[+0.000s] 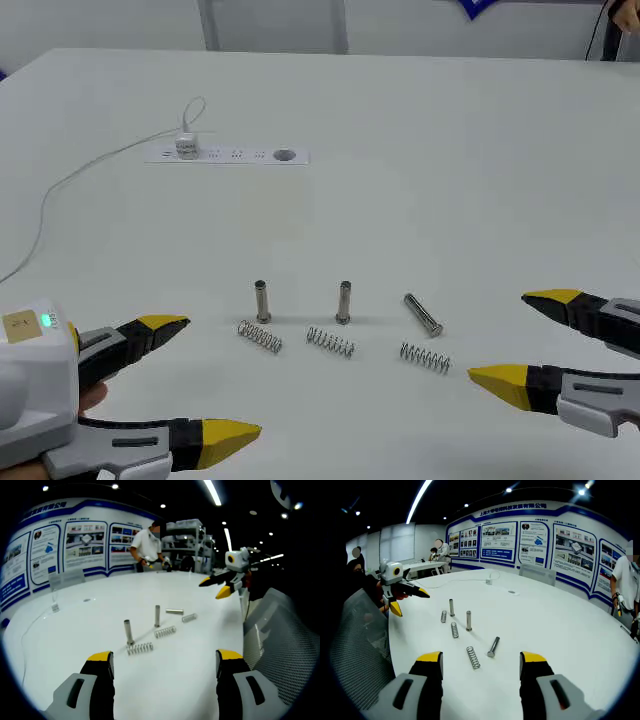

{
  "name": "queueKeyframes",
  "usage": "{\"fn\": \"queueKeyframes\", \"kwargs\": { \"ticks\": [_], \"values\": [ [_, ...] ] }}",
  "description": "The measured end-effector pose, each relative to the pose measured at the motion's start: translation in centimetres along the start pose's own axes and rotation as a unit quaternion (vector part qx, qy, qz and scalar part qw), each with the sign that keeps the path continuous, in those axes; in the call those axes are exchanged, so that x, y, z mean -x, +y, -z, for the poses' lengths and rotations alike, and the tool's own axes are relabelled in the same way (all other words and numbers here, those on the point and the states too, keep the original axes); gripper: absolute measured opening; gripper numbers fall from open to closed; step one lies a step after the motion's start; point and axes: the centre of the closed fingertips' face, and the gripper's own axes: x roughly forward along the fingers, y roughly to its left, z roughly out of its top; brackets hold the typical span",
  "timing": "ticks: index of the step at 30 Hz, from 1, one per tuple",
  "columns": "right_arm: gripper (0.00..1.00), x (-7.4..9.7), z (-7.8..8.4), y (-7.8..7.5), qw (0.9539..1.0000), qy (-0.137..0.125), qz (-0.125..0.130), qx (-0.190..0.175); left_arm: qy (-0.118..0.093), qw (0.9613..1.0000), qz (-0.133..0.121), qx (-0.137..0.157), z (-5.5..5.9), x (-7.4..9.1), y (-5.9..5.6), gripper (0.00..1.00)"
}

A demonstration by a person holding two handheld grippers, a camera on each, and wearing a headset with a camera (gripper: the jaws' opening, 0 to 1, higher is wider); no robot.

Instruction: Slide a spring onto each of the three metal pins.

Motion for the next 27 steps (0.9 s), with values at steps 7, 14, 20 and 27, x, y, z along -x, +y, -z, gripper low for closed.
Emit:
{"fn": "queueKeyframes", "kwargs": {
  "ticks": [7,14,20,27],
  "values": [
    [0.56,-0.3,0.4,-0.6,0.9999,0.013,0.005,-0.007,0.002,1.0,-0.007,0.002,0.1,0.1,0.2,0.85],
    [0.46,-1.4,0.0,-1.3,0.9994,0.034,0.007,-0.008,0.004,0.9999,-0.013,0.005,0.1,0.3,0.4,0.84],
    [0.38,-2.9,-0.7,-2.2,0.9985,0.054,0.012,-0.005,0.006,0.9998,-0.018,0.005,0.2,0.4,0.6,0.84],
    [0.29,-5.1,-1.5,-2.5,0.9965,0.082,0.012,-0.01,0.004,0.9996,-0.025,0.009,0.2,0.6,0.9,0.83]
  ]
}}
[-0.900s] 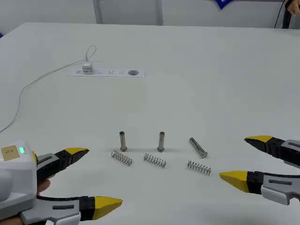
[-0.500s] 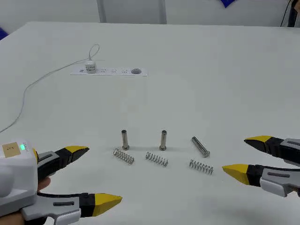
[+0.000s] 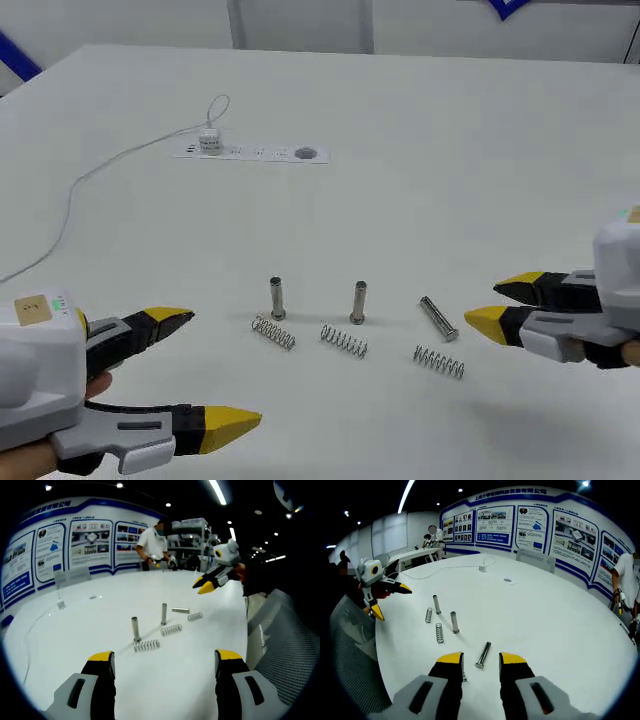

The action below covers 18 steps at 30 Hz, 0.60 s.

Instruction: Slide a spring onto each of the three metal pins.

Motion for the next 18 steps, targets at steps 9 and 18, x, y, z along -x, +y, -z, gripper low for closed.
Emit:
{"fn": "queueKeyframes", "kwargs": {
  "ticks": [9,18],
  "values": [
    [0.19,-3.7,0.2,-0.5,0.9979,0.063,0.014,0.003,0.003,1.0,0.006,0.001,0.2,-0.1,-0.2,0.82],
    [0.15,-6.4,1.2,-0.8,0.9933,0.114,0.019,-0.005,0.001,0.9999,0.01,0.004,0.2,-0.2,-0.3,0.82]
  ]
}}
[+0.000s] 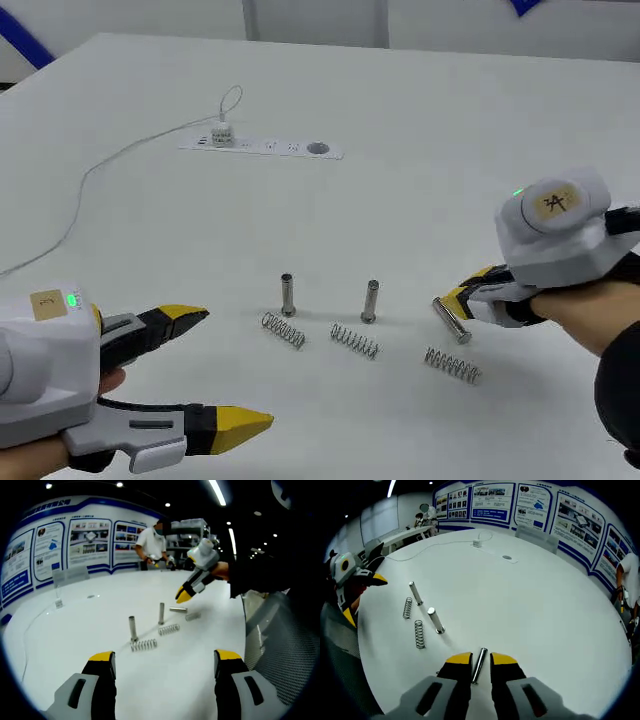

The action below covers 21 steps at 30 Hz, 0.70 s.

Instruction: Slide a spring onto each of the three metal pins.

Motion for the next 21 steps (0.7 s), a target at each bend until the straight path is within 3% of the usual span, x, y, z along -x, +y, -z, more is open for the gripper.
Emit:
{"fn": "queueKeyframes", "kwargs": {
  "ticks": [15,21],
  "values": [
    [0.09,-2.5,1.3,-0.4,0.9972,0.067,-0.004,-0.033,-0.004,1.0,0.002,0.008,0.1,-0.1,0.0,0.82],
    [0.1,-3.0,1.6,-0.9,0.9966,0.078,-0.004,-0.029,-0.005,0.9999,0.003,0.01,0.1,-0.1,0.0,0.81]
  ]
}}
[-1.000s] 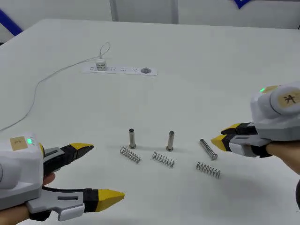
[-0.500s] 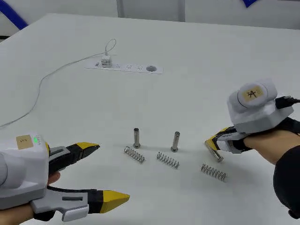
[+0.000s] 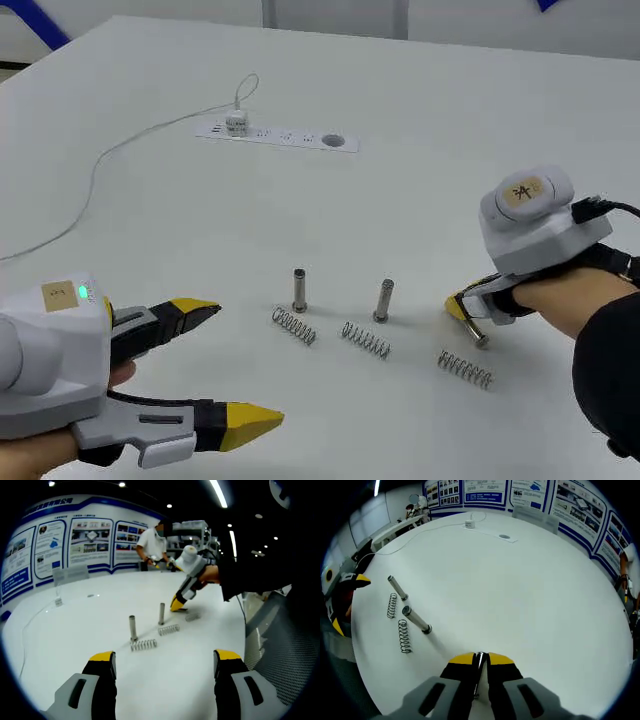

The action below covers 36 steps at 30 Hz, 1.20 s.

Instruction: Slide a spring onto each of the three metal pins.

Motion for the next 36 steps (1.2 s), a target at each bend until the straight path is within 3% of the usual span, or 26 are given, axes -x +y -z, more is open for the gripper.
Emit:
{"fn": "queueKeyframes", "kwargs": {
  "ticks": [9,15,20,25,36],
  "values": [
    [0.09,0.0,0.1,0.2,0.9999,0.009,-0.012,0.002,0.001,1.0,0.0,-0.001,0.0,0.0,0.0,0.81],
    [0.09,0.0,0.0,0.2,0.9995,0.005,-0.024,-0.021,0.004,1.0,-0.001,-0.005,0.0,0.0,0.0,0.8],
    [0.09,2.1,-1.1,0.4,0.9986,-0.031,-0.027,-0.032,0.007,0.9999,-0.001,-0.009,0.1,0.0,0.0,0.78],
    [0.09,3.6,-1.0,0.6,0.9986,-0.045,-0.017,-0.023,0.012,0.9998,0.003,-0.013,0.3,0.0,-0.2,0.78],
    [0.09,5.0,-0.9,1.2,0.9968,-0.075,-0.012,-0.027,0.021,0.9996,0.004,-0.02,0.5,-0.1,-0.3,0.78]
  ]
}}
